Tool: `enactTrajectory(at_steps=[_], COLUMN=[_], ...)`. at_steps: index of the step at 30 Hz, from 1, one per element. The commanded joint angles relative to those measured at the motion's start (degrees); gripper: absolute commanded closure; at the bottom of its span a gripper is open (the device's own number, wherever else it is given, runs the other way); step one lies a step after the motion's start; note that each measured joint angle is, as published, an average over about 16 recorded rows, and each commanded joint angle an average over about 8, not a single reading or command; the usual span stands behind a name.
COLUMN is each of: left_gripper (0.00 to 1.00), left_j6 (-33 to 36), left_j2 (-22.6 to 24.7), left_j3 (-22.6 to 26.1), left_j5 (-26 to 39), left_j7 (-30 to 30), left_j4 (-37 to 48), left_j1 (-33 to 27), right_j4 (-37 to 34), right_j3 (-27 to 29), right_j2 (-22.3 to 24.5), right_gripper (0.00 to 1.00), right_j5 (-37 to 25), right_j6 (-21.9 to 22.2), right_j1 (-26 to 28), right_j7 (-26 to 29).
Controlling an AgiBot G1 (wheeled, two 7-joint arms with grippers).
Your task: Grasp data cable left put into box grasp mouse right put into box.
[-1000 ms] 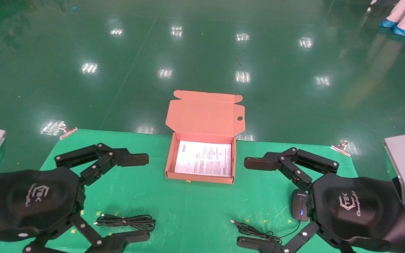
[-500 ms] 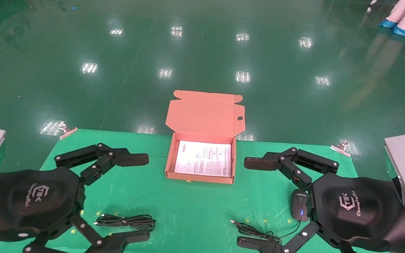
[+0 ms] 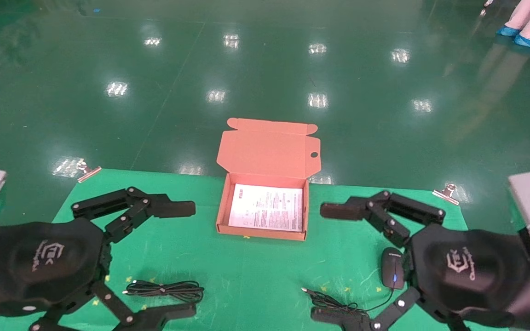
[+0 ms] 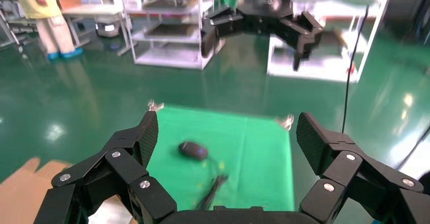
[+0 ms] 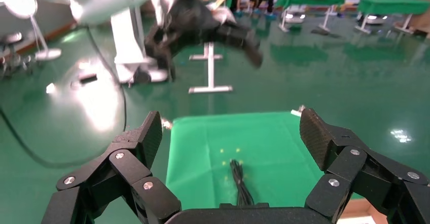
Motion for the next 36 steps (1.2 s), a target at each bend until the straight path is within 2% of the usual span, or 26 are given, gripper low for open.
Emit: enactTrajectory(at_steps=[1,6,13,23,29,36], left_gripper=[0.00,0.00,0.00,0.00,0.00,0.00], left_j6=[0.27,2.01,2.94,2.69,2.30,0.97], left_j2=[-0.01,0.41,2.52,6.00,8.71,11.44], left_j3=[0.16,3.22,9.13,18.98,25.58,31.51], left_j5=[0.69,6.99,16.49,35.29,44.86,53.37], left_j7=[0.09,-0.33,-1.99,0.15,1.18,-1.67], left_j4=[-0.05,-0.14,-0.17,-2.45,-2.82,-2.44], left_j1=[-1.05,-5.41,-11.52,-19.79,-22.81,-23.07], right_j4=[0.07,0.78,2.53,3.58,3.73,3.57], right_j3=[-0.11,-2.19,-6.79,-15.72,-22.73,-28.54], right_j2=[-0.20,-1.14,-2.96,-5.27,-6.70,-8.24], right_gripper=[0.00,0.00,0.00,0.00,0.00,0.00], right_j5=[-0.53,-6.22,-17.21,-30.74,-39.42,-48.81], right_j6=[-0.13,-1.34,-2.83,-3.62,-2.96,-0.23], right_j1=[0.59,4.29,10.30,16.97,19.30,18.62], right_j7=[-0.48,-2.48,-6.39,-14.73,-20.22,-23.67])
